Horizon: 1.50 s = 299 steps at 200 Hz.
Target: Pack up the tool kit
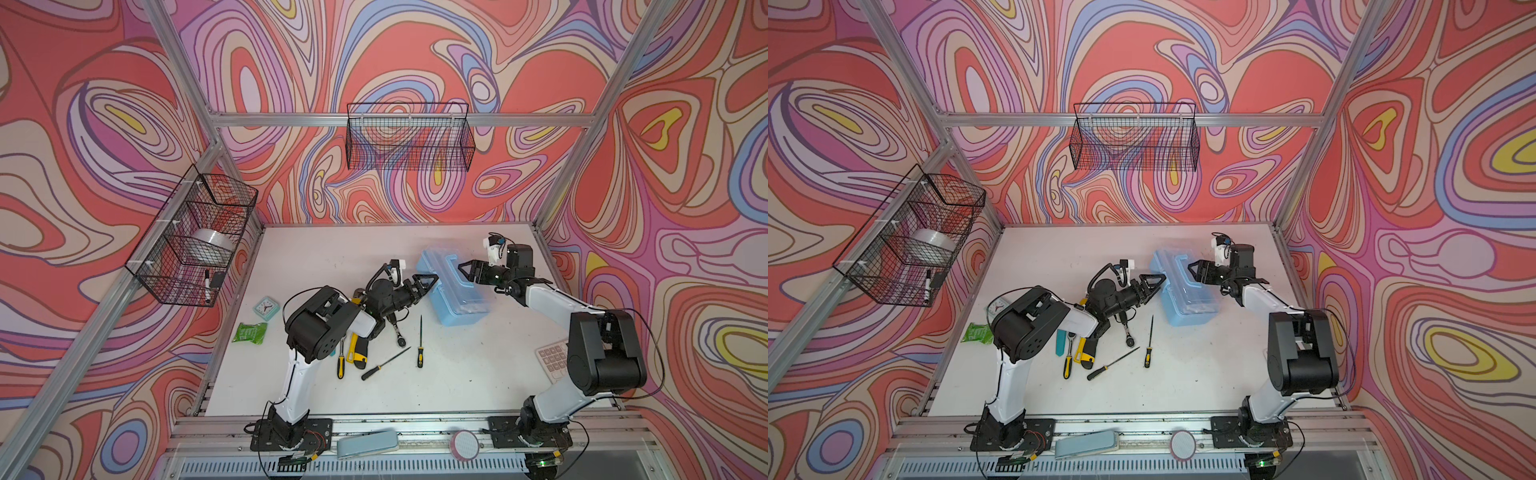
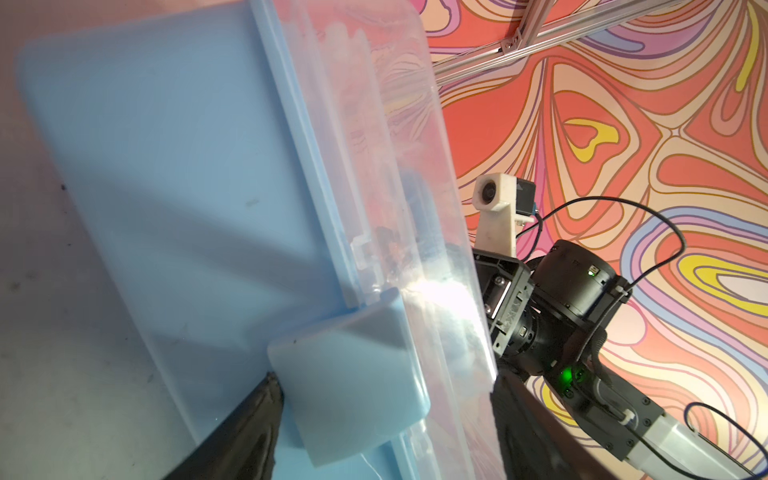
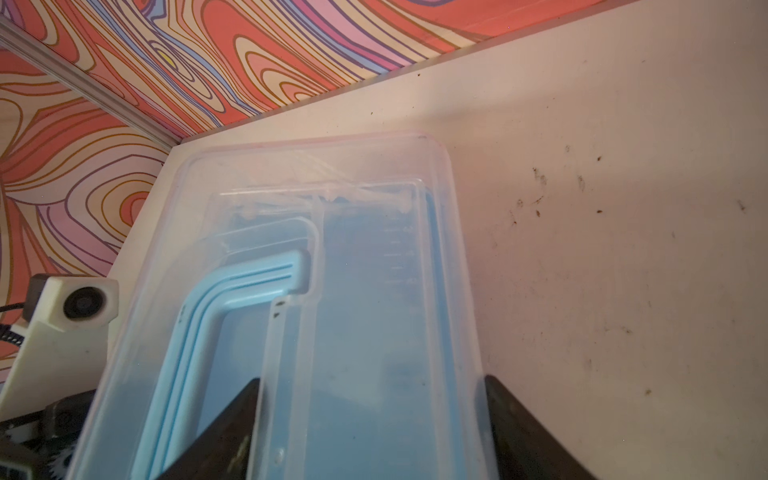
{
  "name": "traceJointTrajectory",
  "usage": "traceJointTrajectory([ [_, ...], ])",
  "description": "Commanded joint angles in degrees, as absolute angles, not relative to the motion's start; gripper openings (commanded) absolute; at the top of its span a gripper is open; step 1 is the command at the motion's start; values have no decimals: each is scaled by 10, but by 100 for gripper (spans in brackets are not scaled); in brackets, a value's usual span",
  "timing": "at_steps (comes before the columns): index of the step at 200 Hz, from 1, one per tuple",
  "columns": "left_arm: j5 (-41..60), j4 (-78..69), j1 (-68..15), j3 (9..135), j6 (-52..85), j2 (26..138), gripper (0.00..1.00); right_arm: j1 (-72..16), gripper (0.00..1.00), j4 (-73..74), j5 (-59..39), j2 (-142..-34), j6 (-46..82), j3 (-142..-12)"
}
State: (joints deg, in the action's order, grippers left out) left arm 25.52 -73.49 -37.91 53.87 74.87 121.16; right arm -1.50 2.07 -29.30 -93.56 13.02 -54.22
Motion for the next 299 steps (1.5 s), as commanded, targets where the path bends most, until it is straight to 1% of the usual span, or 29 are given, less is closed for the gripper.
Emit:
traceJointTrajectory([
  [1,298,-782,-399,574,781,1219,79,-32,73,-75,-316,-979,161,-511],
  [31,304,-783,-408,589,797,1203,79,-31,70,-90,-283,-978,152,-514],
  [92,288,-783,-413,573,809,1155,73,-32,66,-99,-240,-979,142,-507],
  [153,274,-784,-413,563,785,1119,74,-31,65,-104,-232,-976,135,-508],
  [213,246,-785,-402,513,748,1075,77,-32,65,-107,-224,-973,131,-508],
  [228,242,-784,-400,514,742,1075,78,-32,65,-109,-225,-974,129,-510],
  [258,248,-786,-400,533,740,1092,77,-31,65,-115,-219,-974,125,-511],
  [299,245,-785,-390,522,708,1069,77,-31,64,-129,-204,-976,112,-515],
])
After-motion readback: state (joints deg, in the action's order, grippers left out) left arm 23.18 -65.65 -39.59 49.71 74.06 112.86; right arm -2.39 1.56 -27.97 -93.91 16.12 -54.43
